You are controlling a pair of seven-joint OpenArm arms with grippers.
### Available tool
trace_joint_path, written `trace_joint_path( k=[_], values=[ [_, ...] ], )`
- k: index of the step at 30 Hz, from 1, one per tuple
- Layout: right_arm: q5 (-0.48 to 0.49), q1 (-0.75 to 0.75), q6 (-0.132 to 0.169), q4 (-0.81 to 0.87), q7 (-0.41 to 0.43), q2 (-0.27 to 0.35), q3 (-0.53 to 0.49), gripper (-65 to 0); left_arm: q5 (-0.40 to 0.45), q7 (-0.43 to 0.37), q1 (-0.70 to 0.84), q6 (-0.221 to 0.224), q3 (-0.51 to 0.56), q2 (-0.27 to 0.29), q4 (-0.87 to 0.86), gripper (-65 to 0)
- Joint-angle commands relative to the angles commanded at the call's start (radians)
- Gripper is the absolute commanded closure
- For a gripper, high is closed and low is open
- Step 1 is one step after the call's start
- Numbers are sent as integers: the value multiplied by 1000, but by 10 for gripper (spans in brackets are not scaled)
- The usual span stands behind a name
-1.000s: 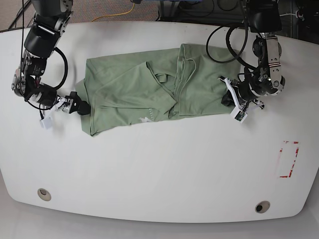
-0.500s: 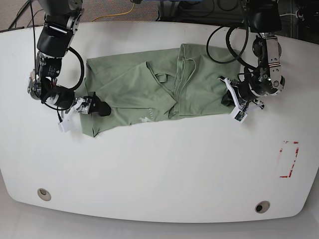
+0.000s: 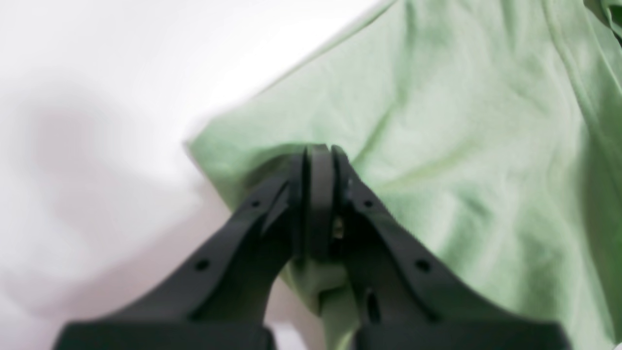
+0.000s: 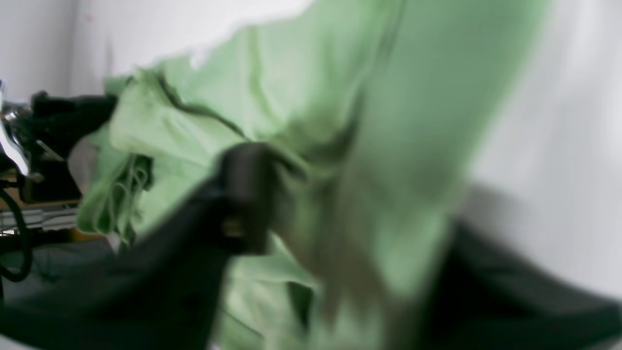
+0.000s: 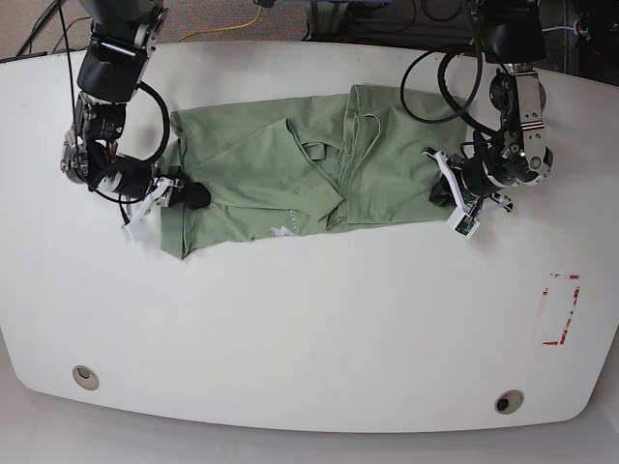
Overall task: Layout the t-shirt on the table in an organized manner, then fold the t-shirt properly
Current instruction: 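Lift the strip end with the right gripper and fold it toward the left gripper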
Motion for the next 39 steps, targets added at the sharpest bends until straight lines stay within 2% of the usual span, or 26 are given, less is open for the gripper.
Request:
trace_joint_path(
  k=[1,2,10,16,20,29,33,35,39],
  values=[
    [0,0,0,0,0,0,0,-33,0,0,0,0,0,0,0,0],
    [0,0,0,0,0,0,0,-25,0,0,0,0,0,0,0,0],
    [0,-2,0,44,-6,5,0,-2,2,0,0,0,2,20,-3,0],
    [3,-68,0,301,-28,-3,0,0,2,0,0,0,2,20,-3,0],
    [3,-103,0,468,-81,-44,0,0,2,0,0,0,3,26,-3,0],
    [3,-152,0,703,-98,-123,-9,0,2,0,0,0,3,43,-3,0],
    [3,-155,-42,776,-98,-143,-100,0,2,0,0,0,3,54,-5,0],
    [3,-161,-82,836,-97,-173,-160,0,3,0,0,0,3,66,-3,0],
    [2,-184,-111,872,-94,-230,-218,0,3,0,2,0,3,71,-2,0]
  ],
)
